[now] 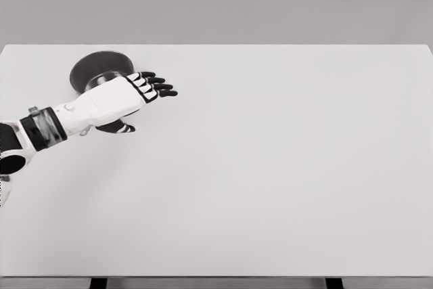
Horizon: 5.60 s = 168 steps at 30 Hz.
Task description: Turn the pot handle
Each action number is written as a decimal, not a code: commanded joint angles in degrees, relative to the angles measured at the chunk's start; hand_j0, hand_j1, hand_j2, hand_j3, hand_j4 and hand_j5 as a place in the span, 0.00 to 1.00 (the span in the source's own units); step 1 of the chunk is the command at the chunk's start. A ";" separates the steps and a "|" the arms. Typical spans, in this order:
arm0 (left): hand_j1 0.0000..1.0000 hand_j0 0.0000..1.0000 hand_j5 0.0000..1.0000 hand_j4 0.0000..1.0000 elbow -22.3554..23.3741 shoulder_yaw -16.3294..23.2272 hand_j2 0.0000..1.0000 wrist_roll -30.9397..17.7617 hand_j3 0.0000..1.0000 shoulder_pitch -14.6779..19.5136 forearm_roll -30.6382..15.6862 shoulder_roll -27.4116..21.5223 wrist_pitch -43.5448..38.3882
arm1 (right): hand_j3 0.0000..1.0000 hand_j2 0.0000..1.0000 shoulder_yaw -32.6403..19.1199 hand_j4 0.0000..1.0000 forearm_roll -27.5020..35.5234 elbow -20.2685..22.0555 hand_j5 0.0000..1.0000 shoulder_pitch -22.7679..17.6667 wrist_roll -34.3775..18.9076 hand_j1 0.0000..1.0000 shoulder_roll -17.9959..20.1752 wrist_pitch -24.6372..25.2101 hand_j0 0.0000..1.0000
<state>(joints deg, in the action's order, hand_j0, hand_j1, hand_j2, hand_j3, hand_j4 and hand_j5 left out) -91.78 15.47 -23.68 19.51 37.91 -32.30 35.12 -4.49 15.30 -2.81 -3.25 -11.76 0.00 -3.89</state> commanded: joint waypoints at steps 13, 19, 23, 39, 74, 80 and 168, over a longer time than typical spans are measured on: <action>1.00 1.00 1.00 1.00 0.55 -1.49 1.00 0.13 1.00 -1.76 3.39 2.16 -0.12 | 1.00 1.00 0.00 1.00 -0.01 0.00 1.00 0.00 -0.01 1.00 0.00 0.02 1.00; 1.00 1.00 1.00 1.00 0.55 -1.93 1.00 0.13 1.00 -1.76 3.92 2.16 -1.63 | 1.00 1.00 0.00 1.00 -0.01 0.00 1.00 0.00 -0.01 1.00 0.00 -0.06 1.00; 1.00 1.00 1.00 1.00 1.25 -2.63 1.00 0.13 1.00 -2.11 4.98 2.51 -2.95 | 1.00 1.00 0.00 1.00 -0.01 0.00 1.00 0.00 -0.01 1.00 0.00 0.02 1.00; 1.00 1.00 1.00 1.00 3.88 -6.85 1.00 0.13 1.00 -2.20 6.82 3.13 -6.12 | 1.00 1.00 0.00 1.00 -0.01 0.00 1.00 0.00 -0.01 1.00 0.00 -0.06 1.00; 1.00 1.00 1.00 1.00 4.68 -9.93 1.00 0.13 1.00 -3.16 10.51 0.75 -11.13 | 1.00 1.00 0.00 1.00 -0.01 0.00 1.00 0.00 -0.01 1.00 0.00 0.02 1.00; 1.00 1.00 1.00 1.00 4.68 -10.46 1.00 0.13 1.00 -3.16 10.43 0.31 -11.13 | 1.00 1.00 0.00 1.00 -0.01 0.00 1.00 0.00 -0.01 1.00 0.00 0.02 1.00; 1.00 1.00 1.00 1.00 28.84 -13.36 1.00 0.83 1.00 8.52 11.30 -2.41 -13.15 | 1.00 1.00 0.00 1.00 -0.01 0.00 1.00 0.00 -0.01 1.00 0.00 0.02 1.00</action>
<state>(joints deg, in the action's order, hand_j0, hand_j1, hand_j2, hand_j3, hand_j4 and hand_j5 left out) -63.37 2.12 -22.89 28.30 49.38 -34.63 22.04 -4.49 15.30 -2.81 -3.25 -11.76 0.00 -3.88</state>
